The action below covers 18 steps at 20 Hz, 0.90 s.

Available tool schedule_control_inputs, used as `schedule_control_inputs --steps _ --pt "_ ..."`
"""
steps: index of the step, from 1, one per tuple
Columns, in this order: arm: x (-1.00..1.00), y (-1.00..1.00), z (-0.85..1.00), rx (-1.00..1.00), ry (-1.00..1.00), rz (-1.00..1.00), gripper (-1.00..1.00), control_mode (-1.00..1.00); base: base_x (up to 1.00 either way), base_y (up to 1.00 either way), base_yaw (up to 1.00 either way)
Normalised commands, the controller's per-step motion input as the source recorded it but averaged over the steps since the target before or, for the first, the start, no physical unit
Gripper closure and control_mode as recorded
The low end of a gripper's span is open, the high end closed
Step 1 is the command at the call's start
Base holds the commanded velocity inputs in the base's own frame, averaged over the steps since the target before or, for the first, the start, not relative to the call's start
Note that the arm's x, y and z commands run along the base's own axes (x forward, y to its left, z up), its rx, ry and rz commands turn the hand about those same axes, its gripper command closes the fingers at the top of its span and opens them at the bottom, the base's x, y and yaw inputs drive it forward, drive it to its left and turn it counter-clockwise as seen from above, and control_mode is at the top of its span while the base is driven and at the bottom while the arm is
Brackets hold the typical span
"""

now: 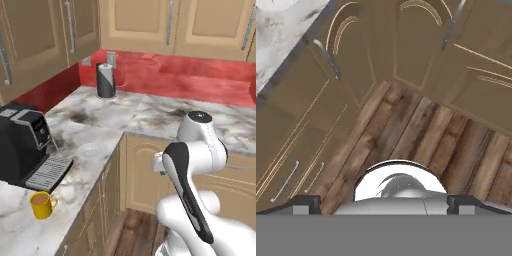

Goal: Take a sugar cube from the saucer and place it inside the coffee. Then, grab milk from the fridge and place it next to the coffee on the counter to sweeten the coffee.

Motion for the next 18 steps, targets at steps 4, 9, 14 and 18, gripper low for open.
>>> schedule_control_inputs --steps 4,9,14,18 --pt "0.00 0.00 0.00 0.00 0.00 0.00 -1.00 1.00 -0.31 -0.02 -0.87" --pt "0.00 0.00 0.00 0.00 0.00 0.00 -1.00 1.00 -0.29 -0.18 -0.83" --pt "0.00 0.00 0.00 0.00 0.00 0.00 -1.00 1.00 -0.25 -0.29 -0.82" --pt "0.00 0.00 0.00 0.00 0.00 0.00 -1.00 1.00 -0.12 -0.42 -0.76"
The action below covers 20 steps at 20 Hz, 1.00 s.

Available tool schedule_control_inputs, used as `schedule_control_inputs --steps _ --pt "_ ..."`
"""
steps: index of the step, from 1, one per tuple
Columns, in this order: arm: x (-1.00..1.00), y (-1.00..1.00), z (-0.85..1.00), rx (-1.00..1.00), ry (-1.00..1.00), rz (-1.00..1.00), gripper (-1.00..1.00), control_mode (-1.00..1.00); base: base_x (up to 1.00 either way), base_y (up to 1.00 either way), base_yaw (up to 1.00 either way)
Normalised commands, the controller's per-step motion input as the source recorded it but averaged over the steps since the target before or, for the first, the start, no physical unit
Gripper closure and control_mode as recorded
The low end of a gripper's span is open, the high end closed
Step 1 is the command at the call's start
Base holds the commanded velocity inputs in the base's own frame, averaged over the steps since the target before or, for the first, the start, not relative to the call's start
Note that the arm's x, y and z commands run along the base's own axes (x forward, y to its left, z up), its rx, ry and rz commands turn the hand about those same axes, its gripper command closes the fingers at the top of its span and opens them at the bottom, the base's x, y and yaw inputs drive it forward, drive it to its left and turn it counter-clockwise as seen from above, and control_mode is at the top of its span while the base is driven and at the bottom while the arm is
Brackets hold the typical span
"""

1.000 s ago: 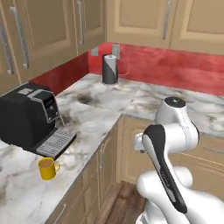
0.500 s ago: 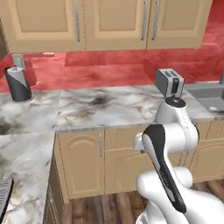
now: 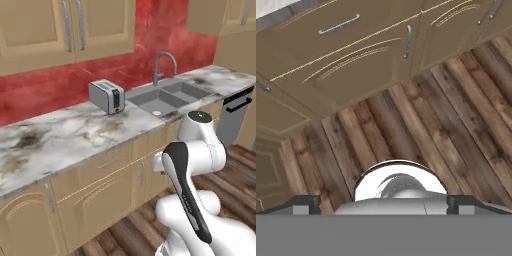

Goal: Take a sugar cube from the saucer and place it inside the coffee. Then, grab milk from the fridge and place it next to the coffee on the counter to sweeten the coffee.

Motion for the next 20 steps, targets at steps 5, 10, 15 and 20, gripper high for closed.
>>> schedule_control_inputs --steps 5,10,15,20 --pt "0.00 0.00 0.00 0.00 0.00 0.00 -1.00 1.00 0.07 -0.55 -0.69" --pt "0.00 0.00 0.00 0.00 0.00 0.00 -1.00 1.00 0.23 -0.63 -0.67" --pt "0.00 0.00 0.00 0.00 0.00 0.00 -1.00 1.00 0.26 -0.42 -0.67" --pt "0.00 0.00 0.00 0.00 0.00 0.00 -1.00 1.00 0.74 -0.48 -0.51"
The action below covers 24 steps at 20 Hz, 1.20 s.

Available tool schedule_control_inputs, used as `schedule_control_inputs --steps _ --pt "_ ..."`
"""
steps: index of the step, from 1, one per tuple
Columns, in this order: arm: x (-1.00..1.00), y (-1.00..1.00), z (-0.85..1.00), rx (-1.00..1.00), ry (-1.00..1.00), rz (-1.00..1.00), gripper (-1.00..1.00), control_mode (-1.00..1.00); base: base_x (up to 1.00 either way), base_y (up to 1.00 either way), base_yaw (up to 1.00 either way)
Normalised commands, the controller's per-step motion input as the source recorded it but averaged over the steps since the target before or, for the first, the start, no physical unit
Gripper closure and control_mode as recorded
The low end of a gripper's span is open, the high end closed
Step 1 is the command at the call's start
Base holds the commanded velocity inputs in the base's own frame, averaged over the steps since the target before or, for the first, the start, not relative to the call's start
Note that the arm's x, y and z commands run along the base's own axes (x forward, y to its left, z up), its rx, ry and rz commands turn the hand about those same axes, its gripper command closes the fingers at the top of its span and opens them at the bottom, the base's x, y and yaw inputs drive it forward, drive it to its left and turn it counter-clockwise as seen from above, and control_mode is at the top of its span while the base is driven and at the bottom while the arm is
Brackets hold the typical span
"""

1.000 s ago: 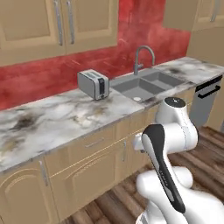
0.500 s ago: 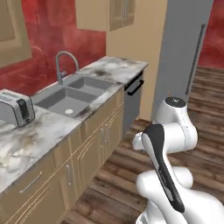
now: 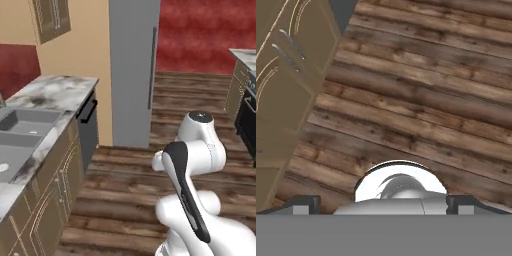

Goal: Take a sugar cube from the saucer and place it inside the coffee. Then, grab milk from the fridge and place it next to the coffee on the counter to sweeten the coffee.

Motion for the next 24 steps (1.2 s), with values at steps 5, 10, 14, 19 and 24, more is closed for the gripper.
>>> schedule_control_inputs --steps 5,10,14,19,24 --pt "0.00 0.00 0.00 0.00 0.00 0.00 -1.00 1.00 1.00 -0.89 -0.12" --pt "0.00 0.00 0.00 0.00 0.00 0.00 -1.00 1.00 1.00 -0.79 0.00" --pt "0.00 0.00 0.00 0.00 0.00 0.00 -1.00 1.00 1.00 -0.81 0.02" --pt "0.00 0.00 0.00 0.00 0.00 0.00 -1.00 1.00 1.00 -0.75 0.15" --pt "0.00 0.00 0.00 0.00 0.00 0.00 -1.00 1.00 1.00 -0.82 0.19"
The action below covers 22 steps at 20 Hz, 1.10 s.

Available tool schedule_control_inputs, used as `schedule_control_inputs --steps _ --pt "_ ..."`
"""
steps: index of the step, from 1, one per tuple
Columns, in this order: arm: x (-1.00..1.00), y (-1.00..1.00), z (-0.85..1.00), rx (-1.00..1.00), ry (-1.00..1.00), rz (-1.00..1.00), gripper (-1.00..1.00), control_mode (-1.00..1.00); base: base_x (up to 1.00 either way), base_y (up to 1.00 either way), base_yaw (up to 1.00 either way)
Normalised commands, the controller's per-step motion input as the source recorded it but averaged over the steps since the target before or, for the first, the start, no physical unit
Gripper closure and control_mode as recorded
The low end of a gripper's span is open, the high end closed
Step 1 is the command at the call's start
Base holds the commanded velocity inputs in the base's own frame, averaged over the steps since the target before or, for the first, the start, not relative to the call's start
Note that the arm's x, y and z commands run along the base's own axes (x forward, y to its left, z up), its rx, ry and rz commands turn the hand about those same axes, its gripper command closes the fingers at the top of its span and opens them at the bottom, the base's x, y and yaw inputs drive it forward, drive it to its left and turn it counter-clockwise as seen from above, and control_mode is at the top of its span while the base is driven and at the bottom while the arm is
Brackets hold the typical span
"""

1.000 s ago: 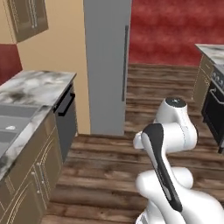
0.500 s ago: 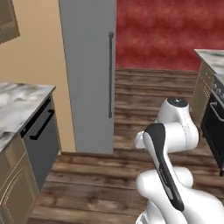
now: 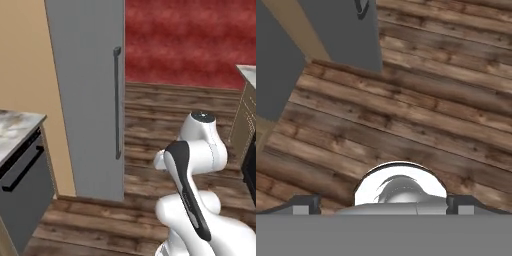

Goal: Take a sugar cube from the saucer and place it inside the coffee. Then, grab milk from the fridge and place it next to the coffee on the counter to sweeten the coffee.

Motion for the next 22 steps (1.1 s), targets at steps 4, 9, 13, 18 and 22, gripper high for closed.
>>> schedule_control_inputs --steps 4,9,13,18,22 --pt "0.00 0.00 0.00 0.00 0.00 0.00 -1.00 1.00 1.00 -1.00 0.18" --pt "0.00 0.00 0.00 0.00 0.00 0.00 -1.00 1.00 1.00 -0.97 0.22" --pt "0.00 0.00 0.00 0.00 0.00 0.00 -1.00 1.00 1.00 -0.82 0.26" --pt "0.00 0.00 0.00 0.00 0.00 0.00 -1.00 1.00 1.00 -0.60 0.34" --pt "0.00 0.00 0.00 0.00 0.00 0.00 -1.00 1.00 1.00 -0.66 0.41"
